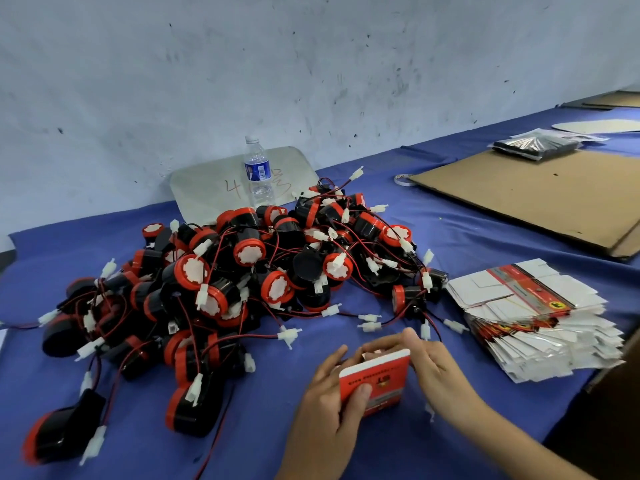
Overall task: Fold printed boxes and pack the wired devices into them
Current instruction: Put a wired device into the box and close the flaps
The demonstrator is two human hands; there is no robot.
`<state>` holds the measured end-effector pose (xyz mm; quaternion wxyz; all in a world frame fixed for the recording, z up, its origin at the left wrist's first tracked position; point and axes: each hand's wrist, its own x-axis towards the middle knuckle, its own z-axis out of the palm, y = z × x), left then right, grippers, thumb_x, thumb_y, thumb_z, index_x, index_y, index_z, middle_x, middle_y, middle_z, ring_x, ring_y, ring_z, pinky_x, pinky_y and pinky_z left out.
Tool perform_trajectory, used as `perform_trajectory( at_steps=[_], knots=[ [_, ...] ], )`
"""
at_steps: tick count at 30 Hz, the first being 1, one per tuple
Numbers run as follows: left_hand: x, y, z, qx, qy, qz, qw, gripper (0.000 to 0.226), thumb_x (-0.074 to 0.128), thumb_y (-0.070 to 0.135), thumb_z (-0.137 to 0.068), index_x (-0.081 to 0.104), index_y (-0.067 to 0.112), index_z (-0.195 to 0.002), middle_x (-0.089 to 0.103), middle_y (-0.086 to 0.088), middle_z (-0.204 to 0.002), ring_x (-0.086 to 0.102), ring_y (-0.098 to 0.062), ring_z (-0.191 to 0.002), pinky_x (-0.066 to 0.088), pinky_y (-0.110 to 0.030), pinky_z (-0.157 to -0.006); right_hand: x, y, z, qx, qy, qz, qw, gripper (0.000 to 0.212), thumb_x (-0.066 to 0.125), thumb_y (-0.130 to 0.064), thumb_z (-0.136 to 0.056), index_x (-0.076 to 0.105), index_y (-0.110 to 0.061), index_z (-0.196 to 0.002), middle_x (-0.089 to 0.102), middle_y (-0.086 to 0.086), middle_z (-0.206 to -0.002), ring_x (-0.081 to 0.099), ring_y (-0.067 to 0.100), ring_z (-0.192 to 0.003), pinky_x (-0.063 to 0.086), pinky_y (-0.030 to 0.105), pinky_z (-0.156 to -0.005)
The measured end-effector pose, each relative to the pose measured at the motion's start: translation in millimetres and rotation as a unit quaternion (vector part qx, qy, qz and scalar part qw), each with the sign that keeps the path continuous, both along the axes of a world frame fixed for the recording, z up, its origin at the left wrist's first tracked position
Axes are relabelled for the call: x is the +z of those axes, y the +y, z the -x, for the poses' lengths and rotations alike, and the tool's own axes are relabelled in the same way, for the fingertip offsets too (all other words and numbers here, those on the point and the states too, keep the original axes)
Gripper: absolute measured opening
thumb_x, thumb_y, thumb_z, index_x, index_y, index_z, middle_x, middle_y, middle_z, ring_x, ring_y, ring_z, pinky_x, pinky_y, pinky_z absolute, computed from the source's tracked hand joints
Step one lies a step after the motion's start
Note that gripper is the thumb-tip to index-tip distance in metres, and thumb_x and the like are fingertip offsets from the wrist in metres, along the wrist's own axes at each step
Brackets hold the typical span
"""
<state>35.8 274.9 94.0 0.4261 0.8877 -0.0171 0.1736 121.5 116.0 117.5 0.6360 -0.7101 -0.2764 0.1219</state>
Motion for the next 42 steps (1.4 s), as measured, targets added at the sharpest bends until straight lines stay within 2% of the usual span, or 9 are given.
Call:
perform_trajectory(
  at_steps=[5,8,11,15,19,27,33,38,42],
  knots=[
    [-4,-4,3,0.019,-0.006,0.035,0.999,0.053,0.055,0.047,-0.091,0.040,0.033,-0.140,0.039,0.024,-0.144,0.039,0.007,-0.132,0.045,-0.020,-0.101,-2,-1,12,-0.038,-0.098,0.045,0.993,0.033,0.046,-0.047,-0.098,0.073,-0.041,-0.080,0.066,-0.014,-0.104,0.061,0.013,-0.099,0.046,0.020,-0.083],
    [-3,-3,5,0.054,0.034,0.111,0.992,0.041,0.057,0.055,-0.081,0.050,0.042,-0.120,0.070,0.014,-0.105,0.066,0.003,-0.095,0.056,-0.020,-0.075,-3,9,16,-0.105,-0.093,0.030,0.990,0.025,0.057,-0.034,-0.089,0.068,-0.040,-0.067,0.064,-0.013,-0.089,0.060,0.009,-0.082,0.044,0.019,-0.072],
    [-2,-1,6,0.076,0.038,0.123,0.989,0.033,0.060,0.060,-0.081,0.054,0.034,-0.102,0.071,0.018,-0.087,0.069,-0.001,-0.076,0.058,-0.026,-0.067,-5,18,20,-0.197,-0.081,0.020,0.977,0.026,0.070,-0.015,-0.085,0.061,-0.036,-0.098,0.064,-0.015,-0.092,0.060,0.010,-0.079,0.048,0.022,-0.072],
    [0,-1,6,0.065,0.038,0.151,0.986,0.055,0.063,0.054,-0.080,0.045,0.041,-0.131,0.069,0.026,-0.093,0.068,0.003,-0.078,0.055,-0.018,-0.070,-2,28,27,-0.179,-0.200,0.077,0.960,0.023,0.064,-0.018,-0.090,0.065,-0.031,-0.109,0.056,-0.019,-0.117,0.052,0.003,-0.111,0.038,0.010,-0.091],
    [3,-4,6,0.030,0.024,0.213,0.976,0.092,0.069,0.056,-0.071,0.018,0.044,-0.146,0.059,0.027,-0.127,0.062,0.003,-0.108,0.051,-0.018,-0.087,1,34,27,-0.213,-0.187,0.067,0.957,0.019,0.067,-0.016,-0.089,0.064,-0.035,-0.090,0.053,-0.012,-0.099,0.053,0.003,-0.099,0.038,0.008,-0.082],
    [6,-6,8,0.051,0.040,0.224,0.972,0.061,0.067,0.059,-0.063,0.055,0.044,-0.122,0.071,0.015,-0.103,0.068,-0.006,-0.094,0.055,-0.021,-0.078,-11,35,20,-0.263,-0.207,0.074,0.940,0.006,0.075,-0.018,-0.082,0.077,-0.021,-0.077,0.055,-0.010,-0.085,0.056,0.006,-0.086,0.041,0.007,-0.071],
    [10,-12,8,0.065,0.032,0.299,0.952,0.036,0.070,0.051,-0.063,0.073,0.034,-0.095,0.074,0.003,-0.100,0.070,-0.015,-0.092,0.058,-0.034,-0.075,-10,39,26,-0.283,-0.253,0.042,0.924,0.031,0.059,-0.040,-0.083,0.069,-0.016,-0.066,0.052,-0.008,-0.068,0.050,0.009,-0.069,0.040,0.016,-0.063],
    [16,-18,5,0.117,0.045,0.350,0.928,0.009,0.071,0.037,-0.084,0.076,0.033,-0.089,0.075,0.002,-0.092,0.071,-0.016,-0.084,0.059,-0.032,-0.069,-10,36,23,-0.219,-0.130,0.026,0.967,0.018,0.071,-0.024,-0.086,0.068,-0.028,-0.069,0.057,-0.007,-0.075,0.059,0.012,-0.075,0.044,0.018,-0.068],
    [19,-13,2,0.152,0.077,0.354,0.920,0.026,0.058,0.015,-0.094,0.078,0.021,-0.079,0.075,-0.005,-0.082,0.071,-0.020,-0.076,0.059,-0.041,-0.072,-9,36,22,-0.205,-0.087,0.046,0.974,0.030,0.072,-0.016,-0.084,0.062,-0.034,-0.063,0.059,-0.007,-0.078,0.060,0.009,-0.072,0.041,0.012,-0.063]
  ],
)
